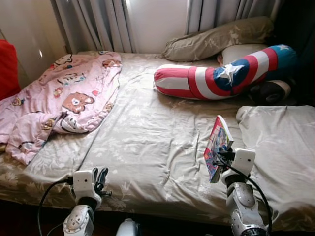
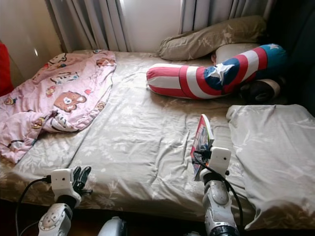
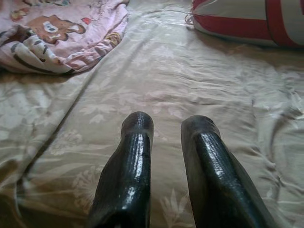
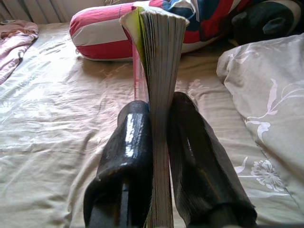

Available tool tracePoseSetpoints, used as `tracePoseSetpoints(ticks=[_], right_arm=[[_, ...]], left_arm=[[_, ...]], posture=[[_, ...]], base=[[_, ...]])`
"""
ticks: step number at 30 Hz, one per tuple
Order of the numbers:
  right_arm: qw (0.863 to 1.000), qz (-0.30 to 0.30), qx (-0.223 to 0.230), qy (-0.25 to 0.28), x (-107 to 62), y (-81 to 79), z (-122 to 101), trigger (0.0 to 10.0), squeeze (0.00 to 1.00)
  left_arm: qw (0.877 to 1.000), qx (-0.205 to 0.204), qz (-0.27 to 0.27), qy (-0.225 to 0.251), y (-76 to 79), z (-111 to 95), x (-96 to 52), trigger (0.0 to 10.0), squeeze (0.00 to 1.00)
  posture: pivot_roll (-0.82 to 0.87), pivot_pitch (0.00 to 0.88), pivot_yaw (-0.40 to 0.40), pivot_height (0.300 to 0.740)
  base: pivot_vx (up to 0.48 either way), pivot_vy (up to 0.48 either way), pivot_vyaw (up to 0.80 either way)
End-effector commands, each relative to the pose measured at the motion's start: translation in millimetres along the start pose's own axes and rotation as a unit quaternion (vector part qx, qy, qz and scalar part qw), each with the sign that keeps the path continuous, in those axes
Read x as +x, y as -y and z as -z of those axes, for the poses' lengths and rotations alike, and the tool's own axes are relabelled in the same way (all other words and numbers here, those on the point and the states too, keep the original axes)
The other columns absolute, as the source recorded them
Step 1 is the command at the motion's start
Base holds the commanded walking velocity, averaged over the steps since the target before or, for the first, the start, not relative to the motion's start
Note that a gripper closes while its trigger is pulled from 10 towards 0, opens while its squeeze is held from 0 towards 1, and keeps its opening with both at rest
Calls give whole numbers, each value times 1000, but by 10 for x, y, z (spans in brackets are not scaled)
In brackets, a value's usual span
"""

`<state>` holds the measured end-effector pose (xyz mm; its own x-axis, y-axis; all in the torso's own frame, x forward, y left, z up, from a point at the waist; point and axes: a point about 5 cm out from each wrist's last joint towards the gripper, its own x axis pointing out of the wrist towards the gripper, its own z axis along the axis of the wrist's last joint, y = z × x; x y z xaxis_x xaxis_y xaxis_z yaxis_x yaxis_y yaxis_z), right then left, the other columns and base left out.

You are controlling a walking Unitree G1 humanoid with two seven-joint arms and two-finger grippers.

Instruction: Clean up the room

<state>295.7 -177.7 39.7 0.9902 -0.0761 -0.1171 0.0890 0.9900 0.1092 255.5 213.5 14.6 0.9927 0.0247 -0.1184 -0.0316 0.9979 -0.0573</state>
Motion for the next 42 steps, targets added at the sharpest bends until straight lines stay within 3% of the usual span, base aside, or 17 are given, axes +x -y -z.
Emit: tracePoseSetpoints(ticks=[1,37,42], right_arm=[[1000,-10,2,25,42,-45,-106,10000,0],[999,-27,1,20,32,-94,-85,10000,0],[999,-23,27,18,62,-83,-99,10000,0]], left_arm=[[1000,2,3,6,5,-45,28,10000,0],[1000,0,9,12,9,-79,49,10000,0],[1000,2,15,14,25,-99,56,10000,0]], posture=[[31,0,22,647],[30,0,24,647],[32,0,29,647]], base=[[240,0,0],[337,0,0],[0,0,0]])
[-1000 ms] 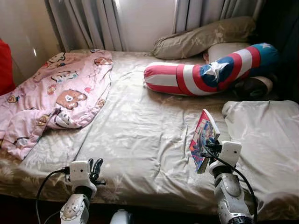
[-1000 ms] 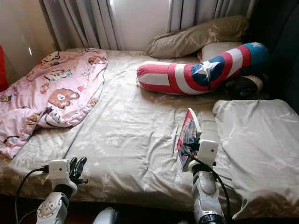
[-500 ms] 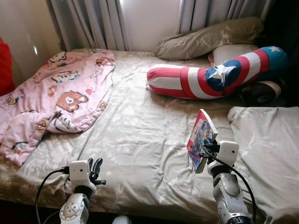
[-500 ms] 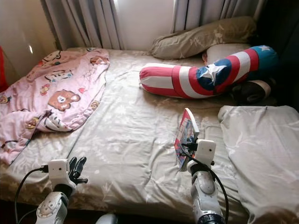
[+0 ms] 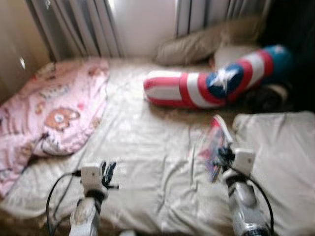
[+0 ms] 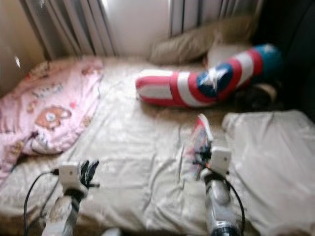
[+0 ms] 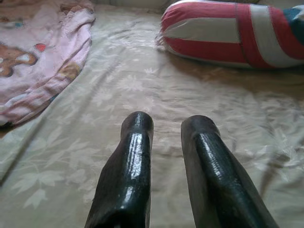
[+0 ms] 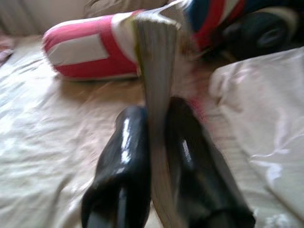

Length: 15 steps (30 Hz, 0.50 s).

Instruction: Clean up the room

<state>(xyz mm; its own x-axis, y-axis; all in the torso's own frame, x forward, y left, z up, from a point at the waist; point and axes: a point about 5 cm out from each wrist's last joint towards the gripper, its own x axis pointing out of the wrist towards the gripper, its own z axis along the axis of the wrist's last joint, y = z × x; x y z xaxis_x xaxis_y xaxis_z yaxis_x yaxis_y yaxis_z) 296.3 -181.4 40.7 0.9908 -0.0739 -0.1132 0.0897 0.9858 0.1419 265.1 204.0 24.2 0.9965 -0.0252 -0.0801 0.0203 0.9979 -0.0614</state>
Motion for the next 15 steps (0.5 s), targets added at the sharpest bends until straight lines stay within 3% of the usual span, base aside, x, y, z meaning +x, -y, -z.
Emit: tracePoseSetpoints(ticks=[1,4,15], right_arm=[[1000,-21,18,15,66,-117,-84,10000,0],[996,5,84,-3,154,-63,-83,10000,0],[976,20,210,-50,272,-50,-15,10000,0]], left_arm=[[1000,2,-10,-3,-75,-5,-29,10000,0],[1000,6,-3,5,-69,-47,-28,10000,0],[999,26,16,16,-110,-141,-143,10000,0]], posture=[[33,0,30,647],[45,0,37,647],[100,0,74,647]], base=[[0,0,0],[0,0,0],[0,0,0]])
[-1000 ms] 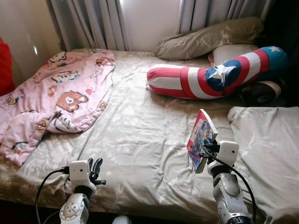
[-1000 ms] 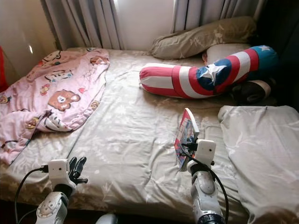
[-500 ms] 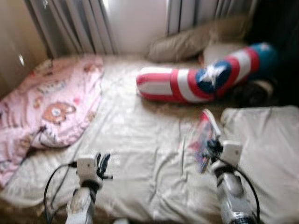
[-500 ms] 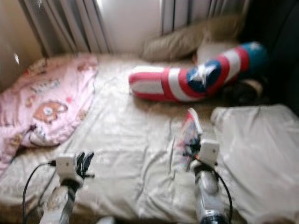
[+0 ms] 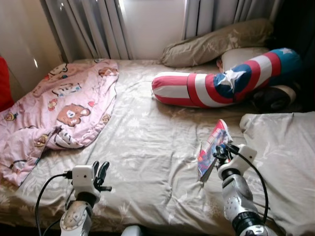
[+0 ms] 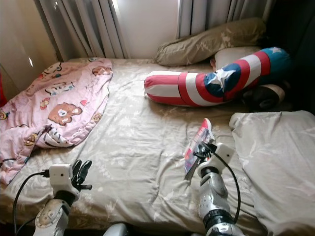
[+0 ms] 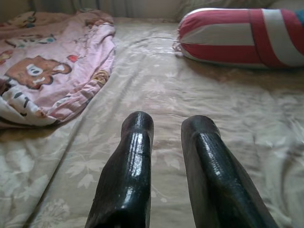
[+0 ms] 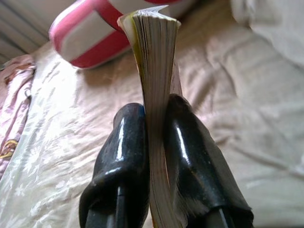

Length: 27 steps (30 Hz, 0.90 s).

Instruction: Clean up the room

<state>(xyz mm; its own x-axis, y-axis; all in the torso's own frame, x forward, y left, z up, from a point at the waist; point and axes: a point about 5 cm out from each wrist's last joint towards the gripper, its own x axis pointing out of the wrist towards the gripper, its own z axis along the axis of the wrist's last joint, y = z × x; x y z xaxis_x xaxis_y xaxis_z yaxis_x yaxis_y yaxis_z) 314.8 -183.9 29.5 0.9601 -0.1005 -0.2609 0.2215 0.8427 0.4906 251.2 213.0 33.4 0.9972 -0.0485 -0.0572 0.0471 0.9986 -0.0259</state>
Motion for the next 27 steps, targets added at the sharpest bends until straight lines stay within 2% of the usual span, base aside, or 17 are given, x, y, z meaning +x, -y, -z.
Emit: tracePoseSetpoints(ticks=[1,4,6,9,12,14,15,16,18,19,23,24,25,27], right_arm=[[998,-25,54,7,68,-128,-62,10000,0],[994,-11,108,4,91,-129,-57,10000,0],[980,-1,200,0,111,-129,-43,10000,0],[964,-3,267,-1,120,-125,-38,10000,0],[965,-3,261,-8,99,-79,-3,10000,0],[962,21,271,-9,73,39,7,10000,0],[962,21,271,-9,73,39,7,10000,0],[961,53,270,-9,41,166,13,10000,0],[960,76,268,-8,14,259,17,10000,0],[957,97,273,-2,-22,373,11,10000,0],[954,125,273,17,-74,552,-41,10000,0],[954,125,273,17,-74,552,-41,10000,0],[950,143,276,25,-105,645,-65,10000,0],[948,159,274,20,-140,721,-53,10000,0]], left_arm=[[1000,12,7,3,-47,-63,-57,10000,0],[1000,19,10,-2,-63,-77,-128,10000,0],[1000,28,12,-5,-97,-115,-247,10000,0],[999,34,13,-9,-120,-154,-371,10000,0],[999,38,14,-15,-129,-169,-458,10000,0],[999,41,15,-27,-122,-172,-529,10000,0],[999,41,15,-27,-122,-172,-529,10000,0],[998,41,15,-33,-123,-186,-589,10000,0],[998,42,16,-38,-123,-192,-627,10000,0],[998,42,18,-46,-117,-190,-668,10000,0],[997,43,18,-59,-112,-186,-738,10000,0],[997,43,18,-59,-112,-186,-738,10000,0],[997,42,19,-63,-102,-186,-767,10000,0],[997,41,20,-66,-74,-204,-790,10000,0]], posture=[[119,8,87,647],[144,29,100,647],[177,53,114,647],[195,69,122,647],[216,81,130,647],[234,97,134,647],[234,97,134,647],[241,116,142,647],[242,123,144,647],[247,136,147,647],[251,152,152,647],[251,152,152,647],[251,159,154,647],[252,165,156,647]], base=[[0,0,0],[0,0,0],[0,0,0],[0,0,0],[0,0,0],[0,0,0],[0,0,0],[0,0,0],[0,0,0],[0,0,0],[0,0,0],[0,0,0],[0,0,0],[0,0,0]])
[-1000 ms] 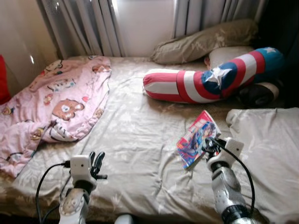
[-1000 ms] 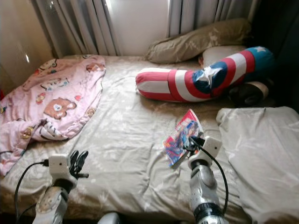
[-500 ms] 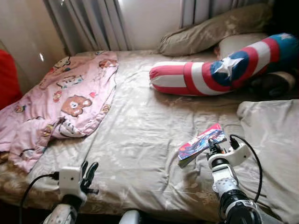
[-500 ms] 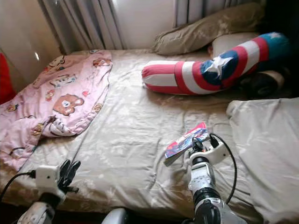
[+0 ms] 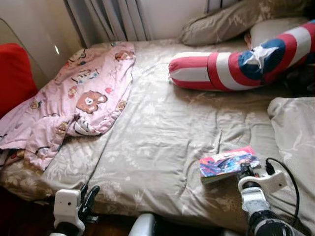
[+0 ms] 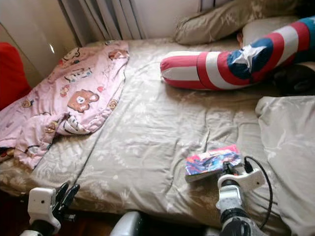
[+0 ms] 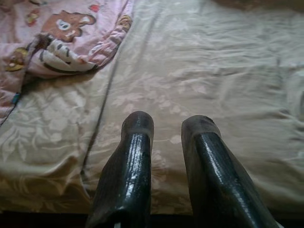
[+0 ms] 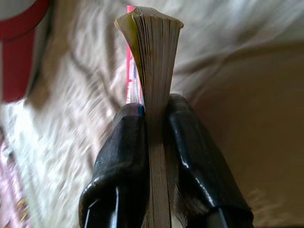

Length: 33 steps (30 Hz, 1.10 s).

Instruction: Clean up the room

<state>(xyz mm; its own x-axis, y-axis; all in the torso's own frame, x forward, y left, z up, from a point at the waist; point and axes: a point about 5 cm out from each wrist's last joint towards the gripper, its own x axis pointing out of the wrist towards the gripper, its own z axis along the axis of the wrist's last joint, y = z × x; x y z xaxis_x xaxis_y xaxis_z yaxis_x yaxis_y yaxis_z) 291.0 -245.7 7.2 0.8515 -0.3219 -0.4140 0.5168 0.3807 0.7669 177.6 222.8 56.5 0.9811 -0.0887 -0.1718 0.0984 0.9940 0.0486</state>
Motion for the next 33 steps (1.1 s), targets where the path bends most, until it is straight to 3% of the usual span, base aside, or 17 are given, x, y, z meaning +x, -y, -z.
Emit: tracePoseSetpoints(ticks=[1,16,17,23,25,33], right_arm=[[1000,22,-1,-1,-23,83,12,10000,0],[996,76,-31,-33,-96,267,135,10000,0],[994,83,-58,-47,-102,282,156,10000,0],[988,81,-110,-74,-90,261,166,10000,0],[983,69,-148,-87,-69,223,140,10000,0],[981,58,-165,-82,-30,161,60,10000,0]], left_arm=[[1000,0,0,-10,-6,-11,-41,10000,0],[999,-7,11,-30,60,-21,-83,10000,0],[999,-9,12,-31,68,-20,-81,10000,0],[999,-11,14,-34,85,-22,-77,10000,0],[999,-12,13,-36,89,-21,-76,10000,0],[999,-13,14,-39,92,-4,-64,10000,0]], posture=[[256,168,156,647],[261,198,166,647],[260,200,166,647],[256,205,165,647],[254,204,162,647],[243,203,165,647]], base=[[0,0,0],[0,0,0],[0,0,0],[0,0,0],[0,0,0],[0,0,0]])
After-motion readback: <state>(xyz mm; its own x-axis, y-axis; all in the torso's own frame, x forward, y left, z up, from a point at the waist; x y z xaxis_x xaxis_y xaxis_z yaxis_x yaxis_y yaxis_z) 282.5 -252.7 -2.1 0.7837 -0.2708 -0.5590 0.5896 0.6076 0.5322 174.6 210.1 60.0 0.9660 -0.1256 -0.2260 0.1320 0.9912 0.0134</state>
